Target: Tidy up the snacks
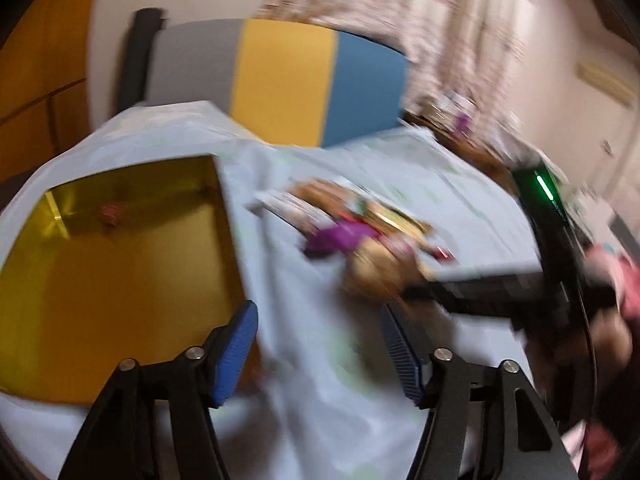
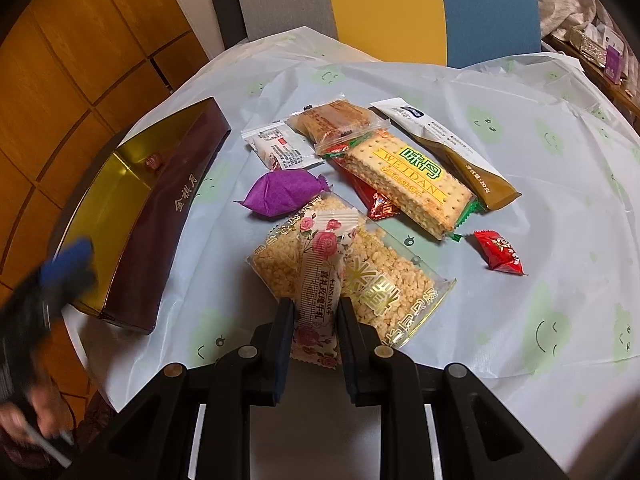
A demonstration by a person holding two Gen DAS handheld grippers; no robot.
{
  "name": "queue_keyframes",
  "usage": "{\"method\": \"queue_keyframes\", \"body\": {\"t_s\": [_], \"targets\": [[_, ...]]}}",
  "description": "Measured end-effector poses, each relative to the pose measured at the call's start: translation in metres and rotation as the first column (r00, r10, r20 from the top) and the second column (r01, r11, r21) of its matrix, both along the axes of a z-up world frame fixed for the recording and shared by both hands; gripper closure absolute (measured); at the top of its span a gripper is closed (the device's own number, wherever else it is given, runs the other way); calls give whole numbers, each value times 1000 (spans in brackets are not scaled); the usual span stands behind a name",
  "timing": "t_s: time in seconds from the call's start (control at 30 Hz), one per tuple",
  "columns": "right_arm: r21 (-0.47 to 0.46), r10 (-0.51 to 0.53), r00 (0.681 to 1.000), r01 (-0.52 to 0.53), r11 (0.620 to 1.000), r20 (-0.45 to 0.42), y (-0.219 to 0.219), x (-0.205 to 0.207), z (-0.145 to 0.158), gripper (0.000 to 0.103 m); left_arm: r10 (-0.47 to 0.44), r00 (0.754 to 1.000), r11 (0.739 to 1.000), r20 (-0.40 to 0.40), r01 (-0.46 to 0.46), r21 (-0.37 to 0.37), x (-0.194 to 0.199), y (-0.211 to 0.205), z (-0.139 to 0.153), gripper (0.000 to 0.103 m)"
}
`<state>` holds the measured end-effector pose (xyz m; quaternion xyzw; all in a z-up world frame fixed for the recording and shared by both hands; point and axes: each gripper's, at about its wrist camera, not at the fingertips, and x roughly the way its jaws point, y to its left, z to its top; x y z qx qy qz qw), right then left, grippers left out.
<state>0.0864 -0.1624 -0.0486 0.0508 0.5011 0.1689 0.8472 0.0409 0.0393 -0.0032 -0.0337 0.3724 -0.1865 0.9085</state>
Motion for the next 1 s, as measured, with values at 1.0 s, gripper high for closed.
{"method": "queue_keyframes", "body": {"t_s": [1.0], "targets": [[83,327,945,-328,941,27,70,3,57,82,-119,989,992,-86,121,25,-23,-38,-63,54]]}}
